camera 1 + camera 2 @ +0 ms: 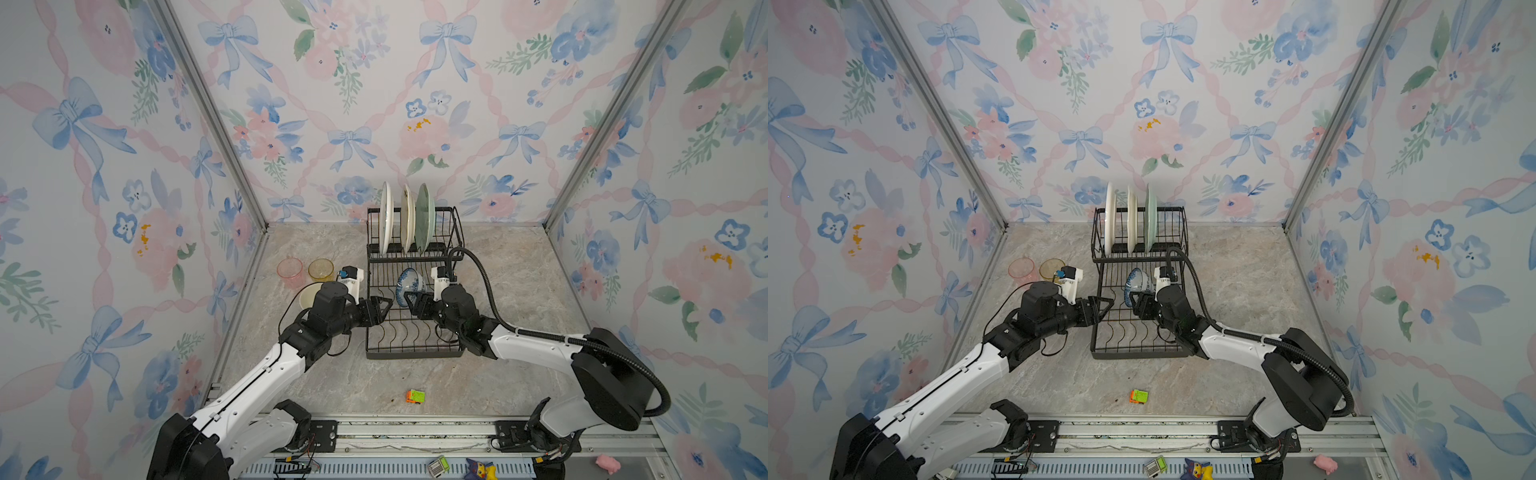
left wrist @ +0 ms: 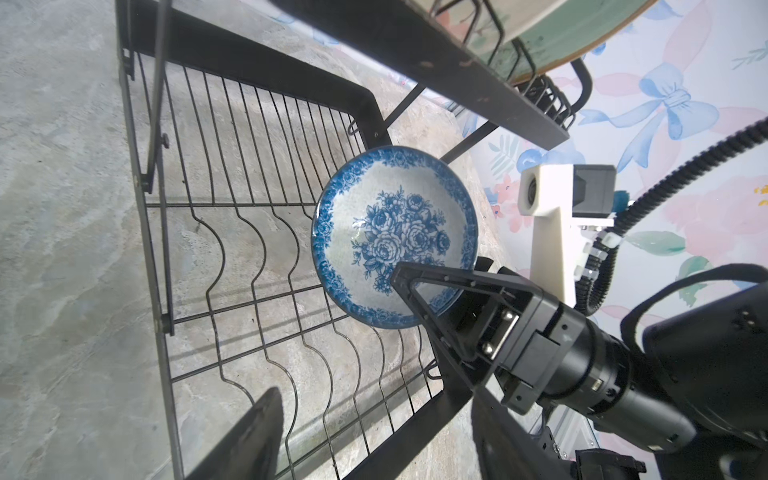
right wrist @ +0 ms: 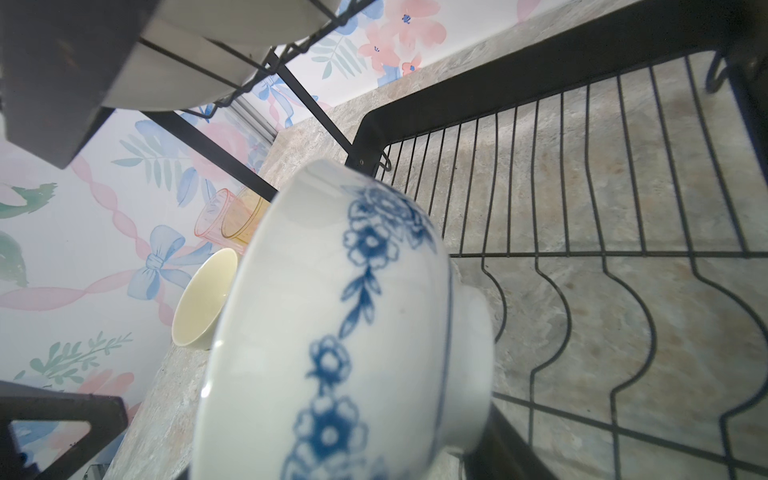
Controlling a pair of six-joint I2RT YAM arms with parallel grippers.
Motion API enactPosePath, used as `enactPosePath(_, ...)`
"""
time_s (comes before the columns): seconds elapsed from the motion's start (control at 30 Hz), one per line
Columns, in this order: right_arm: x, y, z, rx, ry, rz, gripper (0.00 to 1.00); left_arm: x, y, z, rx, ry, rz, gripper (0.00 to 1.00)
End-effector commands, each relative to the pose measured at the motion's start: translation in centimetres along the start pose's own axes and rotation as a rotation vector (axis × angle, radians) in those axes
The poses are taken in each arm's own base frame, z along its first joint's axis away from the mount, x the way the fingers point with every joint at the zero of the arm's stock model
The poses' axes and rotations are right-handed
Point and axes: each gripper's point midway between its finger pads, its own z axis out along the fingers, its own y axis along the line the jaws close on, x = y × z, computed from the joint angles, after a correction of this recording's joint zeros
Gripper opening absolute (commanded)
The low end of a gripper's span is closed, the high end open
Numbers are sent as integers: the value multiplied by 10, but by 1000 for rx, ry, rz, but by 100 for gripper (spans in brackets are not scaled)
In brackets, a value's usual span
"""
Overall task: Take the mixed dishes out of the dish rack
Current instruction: 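Hold the floral bowl with the right gripper while the left gripper reaches for it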
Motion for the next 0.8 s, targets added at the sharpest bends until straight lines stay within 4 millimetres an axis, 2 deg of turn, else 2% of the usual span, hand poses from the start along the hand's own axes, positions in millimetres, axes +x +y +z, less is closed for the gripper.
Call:
enactPosePath(0.0, -27, 24, -10, -83, -73, 24, 62, 2, -9, 6, 32, 13, 1, 70)
enactPosePath(0.33, -33, 38, -14, -142, -83, 26, 62, 11, -19, 22, 59, 61, 12, 65)
enactPosePath(0.77, -43, 56, -25, -218, -96, 47, 62, 16, -19, 33, 56, 75, 18, 65)
